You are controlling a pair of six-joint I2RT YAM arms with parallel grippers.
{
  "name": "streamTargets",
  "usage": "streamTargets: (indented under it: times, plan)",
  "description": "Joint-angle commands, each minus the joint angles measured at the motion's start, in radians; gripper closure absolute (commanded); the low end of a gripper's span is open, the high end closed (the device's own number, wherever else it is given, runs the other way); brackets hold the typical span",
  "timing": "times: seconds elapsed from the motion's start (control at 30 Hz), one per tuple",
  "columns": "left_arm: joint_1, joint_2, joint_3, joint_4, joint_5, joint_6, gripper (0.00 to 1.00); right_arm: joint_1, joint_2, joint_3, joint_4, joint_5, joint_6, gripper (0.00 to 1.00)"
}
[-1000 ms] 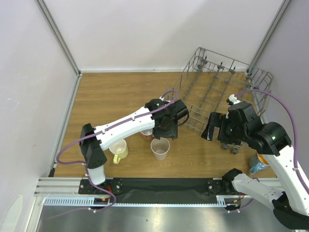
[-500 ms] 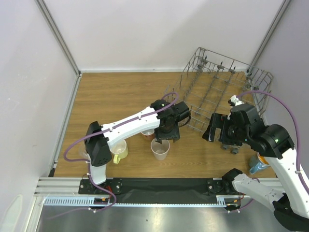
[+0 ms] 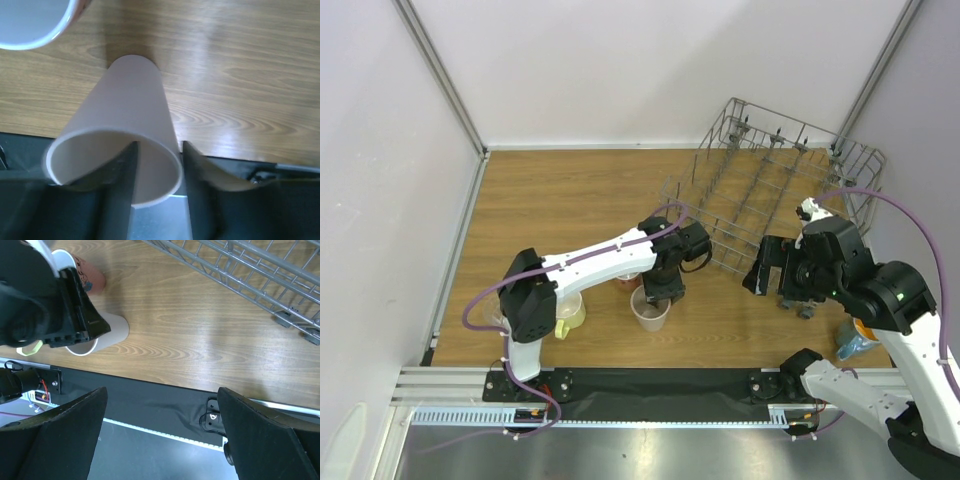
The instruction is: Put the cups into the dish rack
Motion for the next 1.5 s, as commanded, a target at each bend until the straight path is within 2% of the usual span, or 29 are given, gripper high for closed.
streamTargets:
  times: [0.0, 0.13, 0.3, 0.53, 0.63, 0.77, 0.87, 0.93, 0.97, 1.0, 1.07, 1.1, 1.2, 1.23, 1.47]
  plan:
    - [0.003, -0.027, -0.048, 0.042, 0.022, -0.040, 0.60, -0.003, -0.013, 0.032, -0.066, 0.022, -0.021, 0.00]
    - [0.003, -0.055, -0.045, 0.031, -0.009, -0.046, 0.70, -0.004, -0.013, 0.031, -0.064, 0.014, -0.016, 0.00]
    - [0.003, -0.121, -0.009, -0.003, -0.033, -0.027, 1.00, -0.004, 0.005, 0.042, -0.041, -0.019, -0.024, 0.00]
    - [0.031, -0.221, 0.151, -0.073, 0.043, 0.020, 1.00, -0.003, 0.067, 0.094, -0.032, -0.036, -0.028, 0.00]
    - [0.040, -0.309, 0.186, -0.037, 0.106, 0.067, 1.00, -0.004, 0.064, 0.123, 0.006, -0.088, -0.019, 0.00]
    - [0.057, -0.477, 0.042, 0.211, 0.259, 0.120, 1.00, -0.004, 0.053, 0.131, 0.110, -0.171, 0.019, 0.00]
    - [0.075, -0.615, -0.041, 0.298, 0.328, 0.114, 1.00, -0.006, 0.050, 0.157, 0.176, -0.211, 0.065, 0.00]
    - [0.084, -0.738, -0.143, 0.489, 0.367, 0.127, 1.00, -0.006, 0.024, 0.155, 0.236, -0.223, 0.109, 0.00]
    - [0.087, -0.780, -0.189, 0.587, 0.379, 0.132, 1.00, -0.006, -0.023, 0.140, 0.338, -0.239, 0.129, 0.00]
    - [0.094, -0.819, -0.238, 0.763, 0.396, 0.131, 1.00, -0.006, -0.055, 0.122, 0.396, -0.245, 0.148, 0.00]
    - [0.100, -0.913, -0.372, 0.929, 0.392, 0.111, 1.00, -0.006, -0.105, 0.057, 0.555, -0.250, 0.215, 0.00]
    - [0.101, -0.938, -0.410, 1.068, 0.369, 0.085, 1.00, -0.007, -0.135, 0.039, 0.601, -0.259, 0.234, 0.00]
    - [0.101, -0.988, -0.521, 1.241, 0.337, 0.059, 0.99, -0.006, -0.125, 0.012, 0.726, -0.309, 0.289, 0.00]
    - [0.101, -0.994, -0.562, 1.358, 0.318, 0.049, 1.00, -0.006, -0.117, 0.012, 0.768, -0.323, 0.298, 0.00]
    - [0.101, -0.956, -0.622, 1.701, 0.284, 0.000, 1.00, -0.006, -0.057, -0.015, 0.956, -0.408, 0.369, 0.00]
